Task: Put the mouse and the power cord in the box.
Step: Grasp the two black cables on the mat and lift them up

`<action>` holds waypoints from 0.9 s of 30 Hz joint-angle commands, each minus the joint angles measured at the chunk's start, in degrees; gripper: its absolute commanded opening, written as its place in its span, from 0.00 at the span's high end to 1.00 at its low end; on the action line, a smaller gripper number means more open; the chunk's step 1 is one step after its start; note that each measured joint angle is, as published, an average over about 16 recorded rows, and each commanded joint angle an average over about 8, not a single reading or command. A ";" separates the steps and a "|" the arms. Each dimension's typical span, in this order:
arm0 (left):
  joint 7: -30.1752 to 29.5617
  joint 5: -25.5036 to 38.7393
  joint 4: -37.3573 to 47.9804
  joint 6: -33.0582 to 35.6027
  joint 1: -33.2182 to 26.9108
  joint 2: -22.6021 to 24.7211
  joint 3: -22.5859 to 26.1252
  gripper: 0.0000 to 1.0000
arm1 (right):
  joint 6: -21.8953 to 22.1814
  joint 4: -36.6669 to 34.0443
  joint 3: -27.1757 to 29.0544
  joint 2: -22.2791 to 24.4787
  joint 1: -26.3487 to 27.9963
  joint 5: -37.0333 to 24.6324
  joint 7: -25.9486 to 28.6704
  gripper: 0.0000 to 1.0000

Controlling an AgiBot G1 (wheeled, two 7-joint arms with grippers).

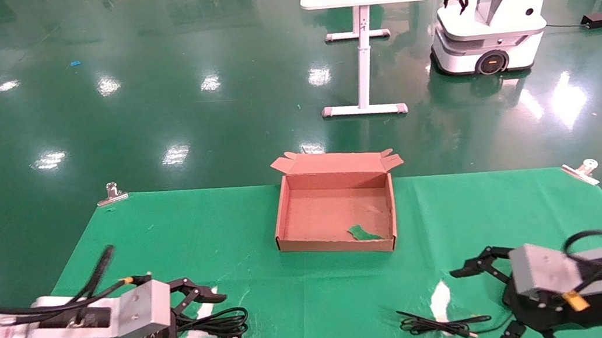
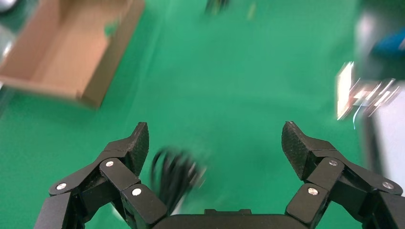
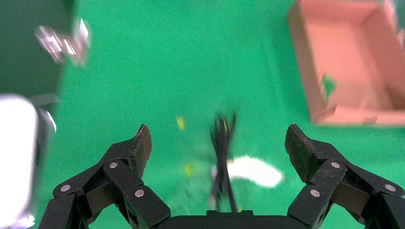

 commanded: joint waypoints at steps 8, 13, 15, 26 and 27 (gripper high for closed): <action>10.29 12.78 14.21 -9.89 -6.06 7.94 6.22 0.00 | 8.03 -15.08 -4.93 -9.03 5.66 -10.68 -12.24 0.00; 14.08 14.84 20.57 -14.82 -7.18 11.13 7.12 0.00 | 10.62 -21.43 -5.80 -12.28 7.56 -12.38 -16.79 0.00; 15.47 15.25 22.55 -16.12 -7.49 12.13 7.32 0.00 | 11.30 -23.51 -5.96 -13.17 8.08 -12.70 -18.26 0.00; 21.00 15.87 29.32 -19.05 -8.17 15.18 7.67 0.00 | 13.18 -30.73 -5.93 -15.79 9.49 -12.77 -23.33 0.00; 21.32 15.83 29.72 -19.26 -8.22 15.32 7.64 0.00 | 13.22 -31.11 -5.89 -15.90 9.59 -12.73 -23.62 0.01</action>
